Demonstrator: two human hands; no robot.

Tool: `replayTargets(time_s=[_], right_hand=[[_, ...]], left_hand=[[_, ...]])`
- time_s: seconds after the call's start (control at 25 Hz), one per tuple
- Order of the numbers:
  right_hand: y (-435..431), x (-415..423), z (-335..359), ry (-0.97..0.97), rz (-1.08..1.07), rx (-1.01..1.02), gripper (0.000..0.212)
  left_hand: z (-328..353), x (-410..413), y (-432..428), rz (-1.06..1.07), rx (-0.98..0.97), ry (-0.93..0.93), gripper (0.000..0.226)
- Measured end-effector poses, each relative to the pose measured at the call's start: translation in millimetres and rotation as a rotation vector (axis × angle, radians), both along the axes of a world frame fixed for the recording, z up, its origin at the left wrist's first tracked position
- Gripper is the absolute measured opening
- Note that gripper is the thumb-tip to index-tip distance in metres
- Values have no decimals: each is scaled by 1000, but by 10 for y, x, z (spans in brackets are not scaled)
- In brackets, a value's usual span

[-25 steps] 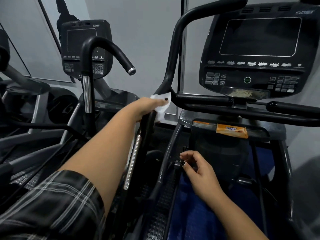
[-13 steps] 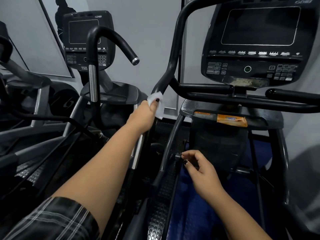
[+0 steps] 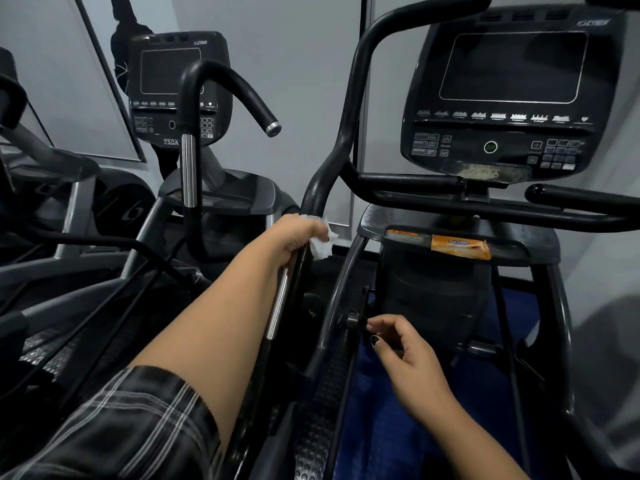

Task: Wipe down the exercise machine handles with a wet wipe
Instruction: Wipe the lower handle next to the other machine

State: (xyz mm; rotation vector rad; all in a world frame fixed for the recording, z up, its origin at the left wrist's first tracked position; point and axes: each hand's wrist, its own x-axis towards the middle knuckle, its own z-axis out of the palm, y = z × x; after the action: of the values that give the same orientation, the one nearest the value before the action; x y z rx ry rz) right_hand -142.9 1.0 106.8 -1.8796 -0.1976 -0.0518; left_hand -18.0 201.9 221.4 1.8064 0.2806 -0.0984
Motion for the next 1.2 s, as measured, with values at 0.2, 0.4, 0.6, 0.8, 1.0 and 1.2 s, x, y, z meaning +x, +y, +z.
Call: replayTargets(time_s=[0.2,0.4,0.6,0.8,1.0,1.2], right_hand=[[-3,100,53,-19,-17,15,29],[84,207,91,-33,36,15,31],[74,370,81,-35,31,19,35],[26,558,144,-34,19,34,37],[53,686,217,-48,43,27,35],[66,734,243,-52,65,14,38]], left_hand=[[-179,14,-94,222,589,-182,37],[-316,-109,-107,248,971,-367,55],[-522,-308,-46,170,1024,-396,44],[-670,-480,-59,211,1181,-261,52],[-310,-78,-160,260,1022,-305,54],[-192,266,36,28,528,-301,58]])
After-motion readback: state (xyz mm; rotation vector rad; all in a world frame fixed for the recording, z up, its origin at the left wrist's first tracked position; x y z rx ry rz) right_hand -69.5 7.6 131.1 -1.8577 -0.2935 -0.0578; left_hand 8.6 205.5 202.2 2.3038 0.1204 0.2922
